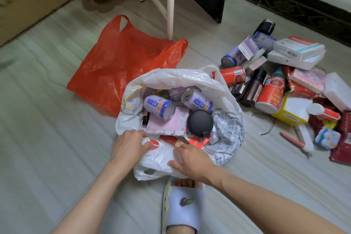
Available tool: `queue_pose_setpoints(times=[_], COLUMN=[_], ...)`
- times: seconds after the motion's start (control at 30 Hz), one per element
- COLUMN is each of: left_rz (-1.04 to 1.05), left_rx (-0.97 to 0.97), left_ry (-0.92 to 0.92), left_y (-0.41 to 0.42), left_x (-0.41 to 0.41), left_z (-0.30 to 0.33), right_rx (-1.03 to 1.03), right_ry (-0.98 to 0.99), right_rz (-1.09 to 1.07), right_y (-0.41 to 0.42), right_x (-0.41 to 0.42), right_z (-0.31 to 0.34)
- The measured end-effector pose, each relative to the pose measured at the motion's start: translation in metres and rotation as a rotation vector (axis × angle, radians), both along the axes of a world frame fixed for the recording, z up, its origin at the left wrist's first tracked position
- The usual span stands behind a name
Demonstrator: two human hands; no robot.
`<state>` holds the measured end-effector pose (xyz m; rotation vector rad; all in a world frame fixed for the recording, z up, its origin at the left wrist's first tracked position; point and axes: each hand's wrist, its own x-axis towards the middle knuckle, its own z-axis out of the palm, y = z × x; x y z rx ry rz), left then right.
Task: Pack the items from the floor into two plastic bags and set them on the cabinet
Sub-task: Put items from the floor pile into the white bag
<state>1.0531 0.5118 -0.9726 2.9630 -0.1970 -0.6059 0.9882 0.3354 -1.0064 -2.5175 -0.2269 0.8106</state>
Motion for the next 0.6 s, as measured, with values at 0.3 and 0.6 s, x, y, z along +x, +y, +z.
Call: queue_pose_setpoints(times=[0.3, 0.6], left_rz=[-0.569, -0.514], left_rx=[-0.181, -0.186], left_ry=[-0.009, 0.088], left_y=[0.009, 0.019], left_x=[-0.042, -0.061], left_z=[0.003, -0.008], right_rx=[0.145, 0.103], right_ry=[0.064, 0.103], right_rz=[0.05, 0.081], right_y=[-0.004, 0.0], right_x=[-0.014, -0.018], right_z=[-0.004, 0.005])
